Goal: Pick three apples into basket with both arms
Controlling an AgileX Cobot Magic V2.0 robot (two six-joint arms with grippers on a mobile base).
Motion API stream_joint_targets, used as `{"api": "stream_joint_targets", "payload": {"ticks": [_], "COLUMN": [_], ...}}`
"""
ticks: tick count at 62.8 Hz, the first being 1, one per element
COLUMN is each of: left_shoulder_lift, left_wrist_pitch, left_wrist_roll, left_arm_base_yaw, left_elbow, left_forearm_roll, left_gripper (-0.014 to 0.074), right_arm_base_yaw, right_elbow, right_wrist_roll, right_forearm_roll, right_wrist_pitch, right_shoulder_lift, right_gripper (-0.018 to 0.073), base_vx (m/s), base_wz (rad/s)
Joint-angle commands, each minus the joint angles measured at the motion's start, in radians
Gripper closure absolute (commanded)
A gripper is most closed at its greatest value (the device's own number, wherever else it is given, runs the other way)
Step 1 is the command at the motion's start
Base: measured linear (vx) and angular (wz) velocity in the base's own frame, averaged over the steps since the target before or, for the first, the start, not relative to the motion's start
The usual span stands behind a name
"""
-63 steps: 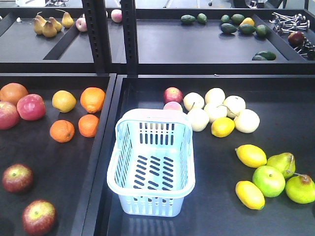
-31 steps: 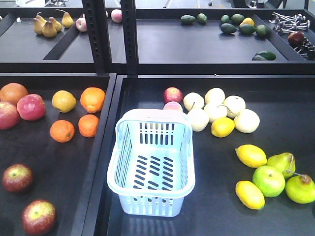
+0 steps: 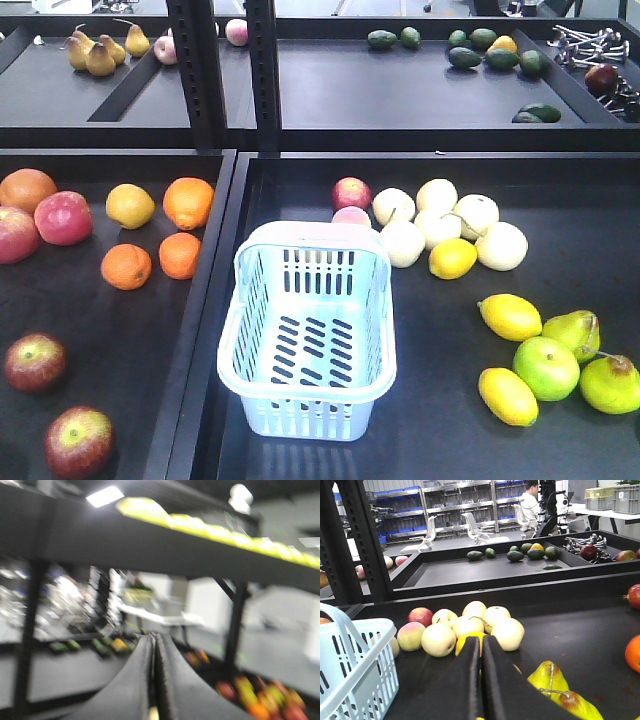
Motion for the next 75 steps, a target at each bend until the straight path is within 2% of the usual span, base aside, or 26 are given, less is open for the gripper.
{"api": "stream_joint_targets", "payload": {"ticks": [1,5,9,14,20,28,40,46,51,55,65,69,75], "left_shoulder_lift": [0.128,0.217,0.280,0.349,0.410,0.488,0.599,0.652,0.698,0.736,0.836,0.878,0.929], "left_wrist_pitch": [-0.154,-0.218,-0.272,-0.308,-0.310,-0.311,-0.320,-0.329,-0.346,-0.344,-0.318,-0.292,-0.244], "left_wrist_roll": [-0.190,-0.247,-0.259,-0.254,-0.243,-0.236,-0.212,-0.211,-0.178,-0.119,0.074,0.105,0.106], "left_arm_base_yaw": [-0.002,-0.002,-0.002,-0.002,-0.002,-0.002,-0.007,-0.025,-0.051,-0.083,-0.159,-0.184,-0.210], "left_elbow": [-0.111,-0.174,-0.237,-0.303,-0.385,-0.469,-0.556,-0.588,-0.610,-0.626,-0.659,-0.668,-0.682], "left_forearm_roll": [0.226,0.347,0.447,0.536,0.600,0.602,0.602,0.602,0.602,0.602,0.602,0.602,0.602], "left_gripper": [0.0603,0.0602,0.0598,0.0584,0.0533,0.0394,0.0087,0.0000,-0.0017,-0.0008,0.0043,0.0064,0.0089], "right_arm_base_yaw": [-0.005,-0.005,-0.005,-0.005,-0.005,-0.005,-0.005,-0.005,-0.005,-0.005,-0.005,-0.005,-0.005], "right_elbow": [0.011,0.011,0.011,0.011,0.011,0.011,0.011,0.011,0.011,0.011,0.011,0.011,0.011], "right_wrist_roll": [-0.002,-0.002,-0.002,-0.002,-0.002,-0.002,-0.002,-0.002,-0.002,-0.002,-0.002,-0.002,-0.002], "right_forearm_roll": [-0.011,-0.011,-0.011,-0.011,-0.011,-0.011,-0.011,-0.011,-0.011,-0.011,-0.011,-0.011,-0.011], "right_wrist_pitch": [-0.075,-0.075,-0.075,-0.075,-0.075,-0.075,-0.075,-0.074,-0.074,-0.074,-0.074,-0.074,-0.074], "right_shoulder_lift": [-0.013,-0.013,-0.013,-0.013,-0.013,-0.013,-0.013,-0.013,-0.013,-0.013,-0.013,-0.013,-0.013], "right_gripper": [0.0564,0.0564,0.0564,0.0564,0.0564,0.0564,0.0564,0.0564,0.0564,0.0564,0.0564,0.0564,0.0564], "base_vx": [0.00,0.00,0.00,0.00,0.00,0.00,0.00,0.00,0.00,0.00,0.00,0.00,0.00], "base_wz": [0.00,0.00,0.00,0.00,0.00,0.00,0.00,0.00,0.00,0.00,0.00,0.00,0.00]}}
